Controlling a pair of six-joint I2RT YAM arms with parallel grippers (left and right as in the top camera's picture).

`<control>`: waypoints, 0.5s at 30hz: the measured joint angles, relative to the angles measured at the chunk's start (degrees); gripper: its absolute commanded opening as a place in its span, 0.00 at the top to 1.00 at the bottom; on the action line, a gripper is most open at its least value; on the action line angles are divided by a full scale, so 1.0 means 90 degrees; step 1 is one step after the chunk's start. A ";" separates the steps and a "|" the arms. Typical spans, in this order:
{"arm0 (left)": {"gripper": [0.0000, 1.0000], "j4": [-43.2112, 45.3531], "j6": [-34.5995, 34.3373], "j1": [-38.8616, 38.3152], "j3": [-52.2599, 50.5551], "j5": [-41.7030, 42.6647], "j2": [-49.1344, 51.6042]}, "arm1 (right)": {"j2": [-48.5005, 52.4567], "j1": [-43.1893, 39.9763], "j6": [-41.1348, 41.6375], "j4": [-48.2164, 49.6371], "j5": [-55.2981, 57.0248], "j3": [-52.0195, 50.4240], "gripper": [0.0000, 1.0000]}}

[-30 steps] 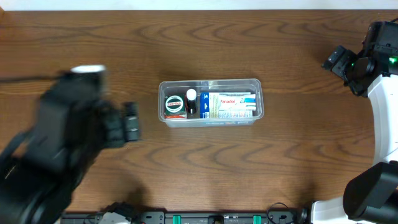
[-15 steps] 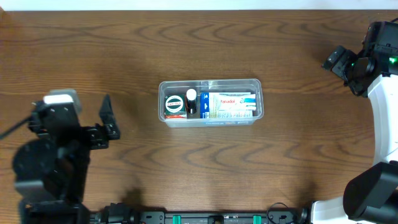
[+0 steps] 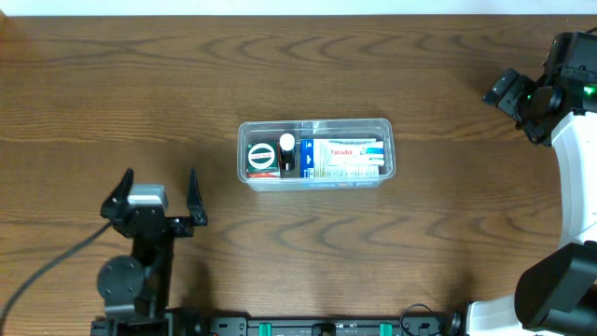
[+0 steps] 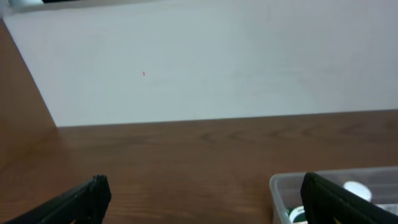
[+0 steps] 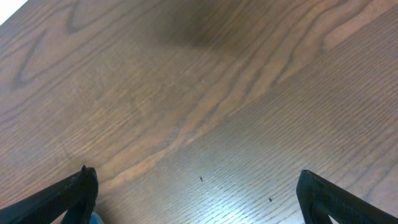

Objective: Pack container

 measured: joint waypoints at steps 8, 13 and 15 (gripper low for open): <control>0.02 0.0357 0.0044 0.0126 -0.1217 0.0007 -0.1095 | 0.0000 0.0000 -0.0002 -0.0002 0.0000 0.0000 0.01; 0.02 0.0379 0.0046 0.0136 -0.1622 -0.0032 -0.1173 | 0.0000 0.0000 -0.0002 -0.0005 0.0000 0.0000 0.01; 0.02 0.0384 0.0049 0.0136 -0.1746 -0.0061 -0.1178 | 0.0000 0.0000 -0.0002 -0.0002 0.0000 0.0000 0.01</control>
